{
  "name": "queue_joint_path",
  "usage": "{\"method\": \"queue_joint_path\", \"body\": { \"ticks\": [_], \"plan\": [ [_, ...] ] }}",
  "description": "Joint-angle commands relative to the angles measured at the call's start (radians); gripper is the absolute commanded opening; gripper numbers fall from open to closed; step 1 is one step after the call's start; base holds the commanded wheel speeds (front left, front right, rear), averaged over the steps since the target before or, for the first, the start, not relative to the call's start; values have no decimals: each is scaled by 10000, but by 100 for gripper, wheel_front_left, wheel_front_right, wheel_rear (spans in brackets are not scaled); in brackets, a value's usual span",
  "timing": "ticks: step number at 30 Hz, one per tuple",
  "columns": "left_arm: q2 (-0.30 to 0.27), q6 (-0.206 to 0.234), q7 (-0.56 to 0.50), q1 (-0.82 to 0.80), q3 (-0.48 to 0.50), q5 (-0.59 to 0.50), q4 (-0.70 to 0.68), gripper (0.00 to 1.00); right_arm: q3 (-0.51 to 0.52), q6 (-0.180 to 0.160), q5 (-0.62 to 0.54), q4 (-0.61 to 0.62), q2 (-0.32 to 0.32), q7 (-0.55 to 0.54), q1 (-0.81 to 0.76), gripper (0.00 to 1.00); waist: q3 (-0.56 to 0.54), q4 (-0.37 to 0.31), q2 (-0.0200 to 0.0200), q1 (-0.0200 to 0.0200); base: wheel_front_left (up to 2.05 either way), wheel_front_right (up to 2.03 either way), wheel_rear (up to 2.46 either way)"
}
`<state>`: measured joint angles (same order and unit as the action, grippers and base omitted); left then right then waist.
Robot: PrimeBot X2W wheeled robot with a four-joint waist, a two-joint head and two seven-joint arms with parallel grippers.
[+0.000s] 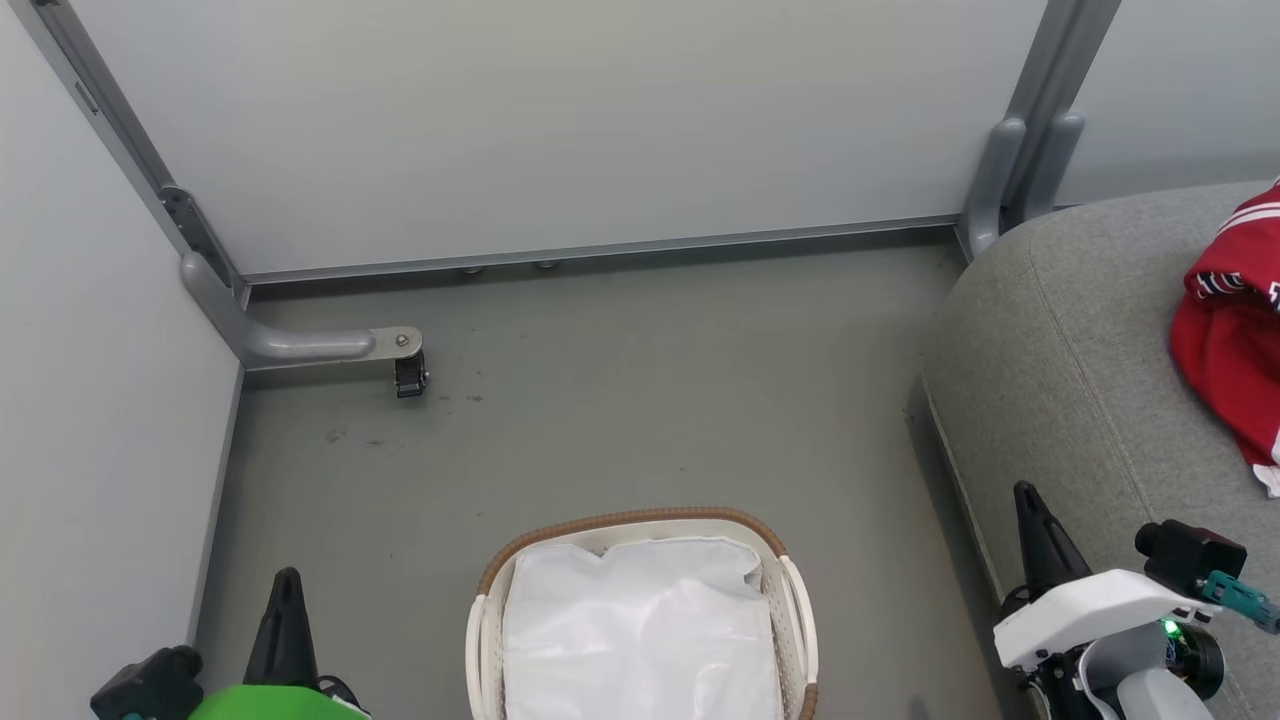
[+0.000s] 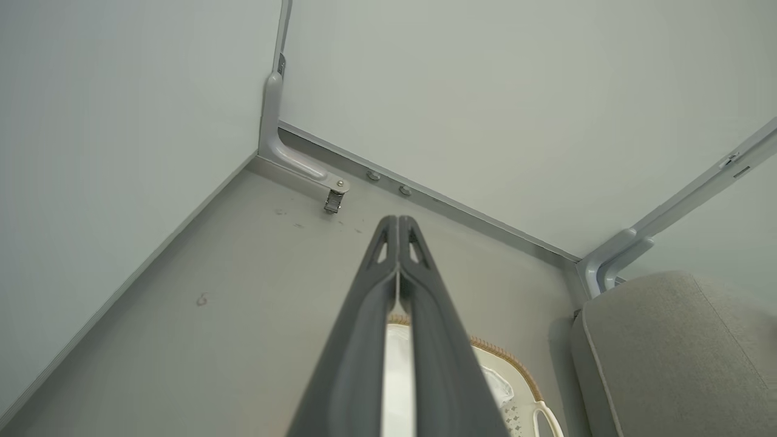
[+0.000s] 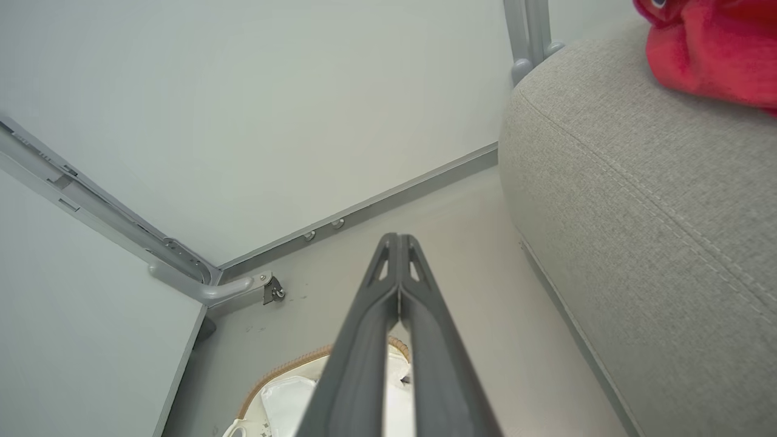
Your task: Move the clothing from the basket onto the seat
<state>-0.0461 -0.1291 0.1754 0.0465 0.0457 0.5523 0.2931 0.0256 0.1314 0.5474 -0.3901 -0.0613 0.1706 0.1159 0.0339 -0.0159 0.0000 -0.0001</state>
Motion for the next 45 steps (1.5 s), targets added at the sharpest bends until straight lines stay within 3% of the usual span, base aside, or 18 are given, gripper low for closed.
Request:
{"method": "queue_joint_path", "body": {
  "ticks": [1,45],
  "plan": [
    [-45,-4,-79,-308,72,379,-175,0,66,-2,410,220,-46,-81,88,0,-4,2,0,1,0,0,0],
    [-64,-14,-1577,-1028,403,5813,-360,0,511,-6,5854,907,28,-1561,-4,0,-129,67,0,1,0,0,0]
  ]
}}
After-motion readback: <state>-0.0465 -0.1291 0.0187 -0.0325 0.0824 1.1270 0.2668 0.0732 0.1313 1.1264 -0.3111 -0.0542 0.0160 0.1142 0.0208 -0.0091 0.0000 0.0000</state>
